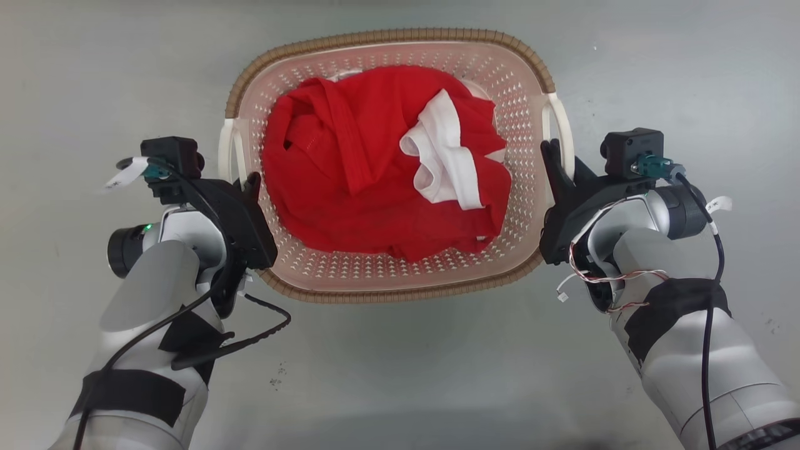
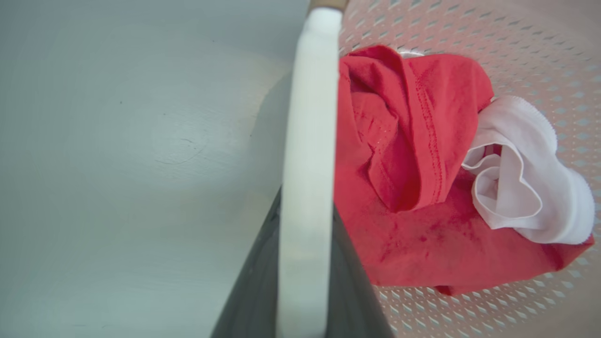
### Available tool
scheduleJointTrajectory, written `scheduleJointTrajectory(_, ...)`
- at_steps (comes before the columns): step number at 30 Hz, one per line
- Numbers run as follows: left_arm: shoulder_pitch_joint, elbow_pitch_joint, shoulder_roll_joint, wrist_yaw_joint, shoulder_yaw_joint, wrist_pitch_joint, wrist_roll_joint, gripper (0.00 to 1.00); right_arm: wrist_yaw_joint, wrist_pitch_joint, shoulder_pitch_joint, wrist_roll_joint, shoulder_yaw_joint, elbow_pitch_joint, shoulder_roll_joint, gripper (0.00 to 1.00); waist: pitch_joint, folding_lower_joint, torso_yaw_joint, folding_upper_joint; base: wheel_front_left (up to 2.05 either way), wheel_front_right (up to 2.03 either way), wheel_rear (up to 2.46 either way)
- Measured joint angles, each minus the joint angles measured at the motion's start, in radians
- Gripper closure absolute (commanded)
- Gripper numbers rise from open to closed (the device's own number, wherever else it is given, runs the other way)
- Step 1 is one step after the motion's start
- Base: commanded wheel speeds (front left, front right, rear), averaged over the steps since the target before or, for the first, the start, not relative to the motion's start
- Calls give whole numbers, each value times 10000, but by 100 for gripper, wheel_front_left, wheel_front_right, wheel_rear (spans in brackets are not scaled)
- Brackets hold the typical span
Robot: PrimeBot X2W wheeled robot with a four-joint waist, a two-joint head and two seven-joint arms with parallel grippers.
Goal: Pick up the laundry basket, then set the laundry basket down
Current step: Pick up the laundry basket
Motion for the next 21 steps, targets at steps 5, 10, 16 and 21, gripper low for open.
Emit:
scheduleJointTrajectory(5, 18, 303, -84, -71, 2, 13, -23, 100, 86, 27, 10, 130, 96, 368, 10, 100, -323, 0, 1, 0, 0, 0, 0)
scheduleJointTrajectory(10, 111, 575, -174, -75, 42, -8, -113, 100, 176, 25, 56, 198, 119, 711, 42, 100, -757, 0, -17, 0, 0, 0, 0)
scheduleJointTrajectory(16, 347, 878, -280, -77, 59, -12, -178, 100, 267, 13, 310, 318, 119, 1131, 107, 100, -1383, 0, -49, 0, 0, 0, 0)
scheduleJointTrajectory(21, 644, 1026, -384, -82, 121, -12, -270, 100, 355, 12, 579, 401, 86, 1492, 144, 100, -1978, 0, -67, 0, 0, 0, 0)
